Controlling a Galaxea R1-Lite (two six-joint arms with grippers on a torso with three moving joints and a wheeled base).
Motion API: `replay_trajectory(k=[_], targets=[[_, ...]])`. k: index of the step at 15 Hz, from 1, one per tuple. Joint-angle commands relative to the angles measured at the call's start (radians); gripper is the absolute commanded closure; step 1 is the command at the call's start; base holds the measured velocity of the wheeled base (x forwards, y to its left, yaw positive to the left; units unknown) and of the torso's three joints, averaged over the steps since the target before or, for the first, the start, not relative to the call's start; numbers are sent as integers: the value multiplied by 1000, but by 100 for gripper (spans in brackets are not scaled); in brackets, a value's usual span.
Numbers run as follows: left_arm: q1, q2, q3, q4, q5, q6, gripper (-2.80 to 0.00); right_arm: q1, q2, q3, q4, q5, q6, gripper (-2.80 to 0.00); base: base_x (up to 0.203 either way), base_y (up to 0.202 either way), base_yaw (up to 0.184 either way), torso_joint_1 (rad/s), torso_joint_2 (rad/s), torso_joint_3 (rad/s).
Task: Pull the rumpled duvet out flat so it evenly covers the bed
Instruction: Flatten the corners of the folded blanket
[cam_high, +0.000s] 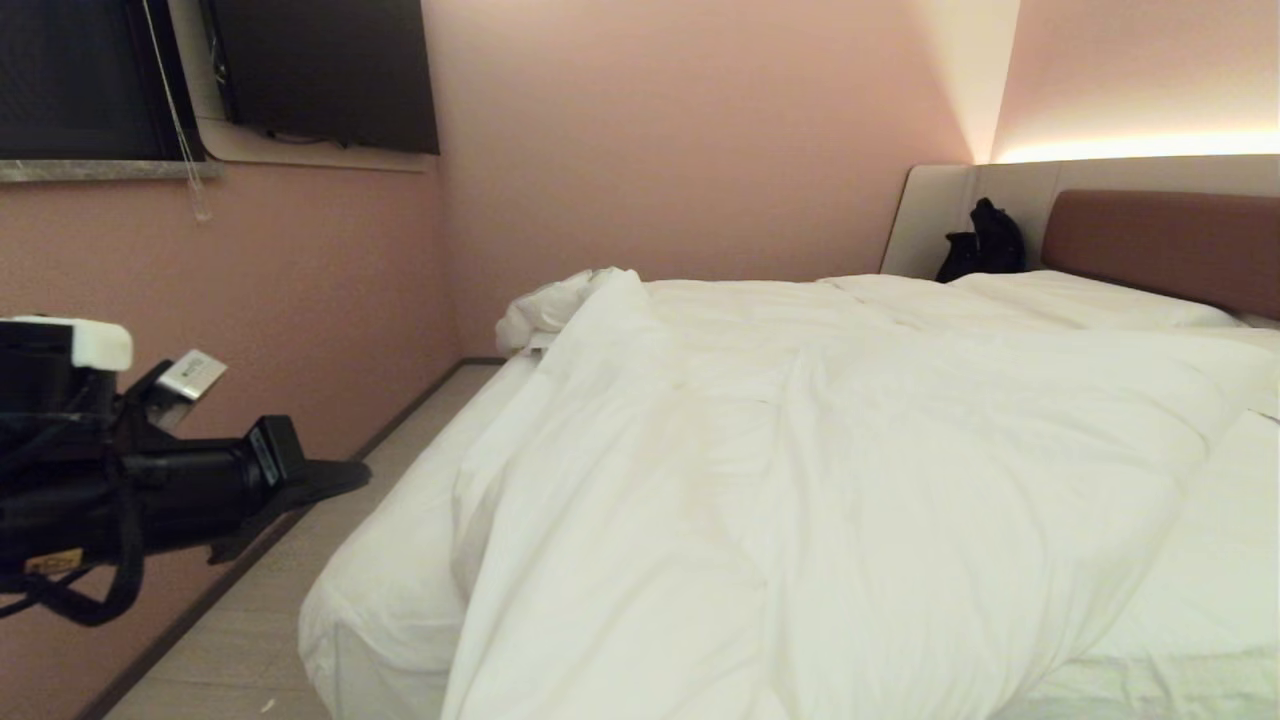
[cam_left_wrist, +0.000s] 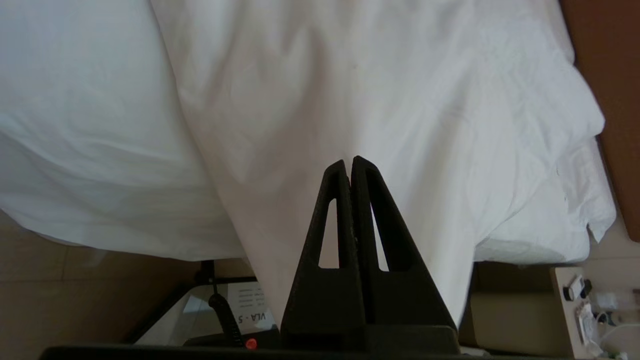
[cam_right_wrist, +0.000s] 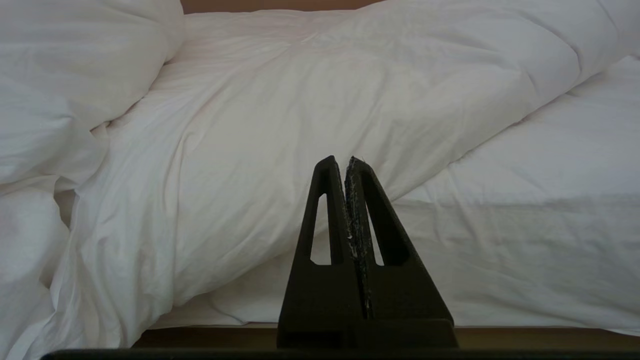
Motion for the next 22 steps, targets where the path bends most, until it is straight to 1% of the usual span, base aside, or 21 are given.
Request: replay_trajectory(k=[1,4,5,7,9,10,13,15,16,18,19,20,22], targets=[[-22,150,-45,-1,-7,7,0,0,0,0,0,0,0,0,0,0,0,0,0,0],[-83,215,-72,-2,-4,44,0,0,0,0,0,0,0,0,0,0,0,0,0,0],[-91,222,-77,-2,-2,46,-280,0,0,0,0,0,0,0,0,0,0,0,0,0],[-113,251,-86,-3,-1,47,-280,0,0,0,0,0,0,0,0,0,0,0,0,0],[-163,261,-78,-2,-1,50,-280,0,0,0,0,0,0,0,0,0,0,0,0,0],[-168,267,-75,-2,0,55,-280,0,0,0,0,0,0,0,0,0,0,0,0,0],[-186,293,-45,-6,-2,138,-280,0,0,0,0,0,0,0,0,0,0,0,0,0],[-204,288,-11,-15,-7,209,-280,0,0,0,0,0,0,0,0,0,0,0,0,0],[-204,283,-8,-16,-12,229,-280,0,0,0,0,0,0,0,0,0,0,0,0,0],[-204,276,-7,-16,-15,233,-280,0,0,0,0,0,0,0,0,0,0,0,0,0],[-206,256,-7,-16,-30,232,-280,0,0,0,0,0,0,0,0,0,0,0,0,0],[-207,245,-7,-16,-64,232,-280,0,0,0,0,0,0,0,0,0,0,0,0,0],[-208,237,-9,-16,-103,225,-280,0,0,0,0,0,0,0,0,0,0,0,0,0]])
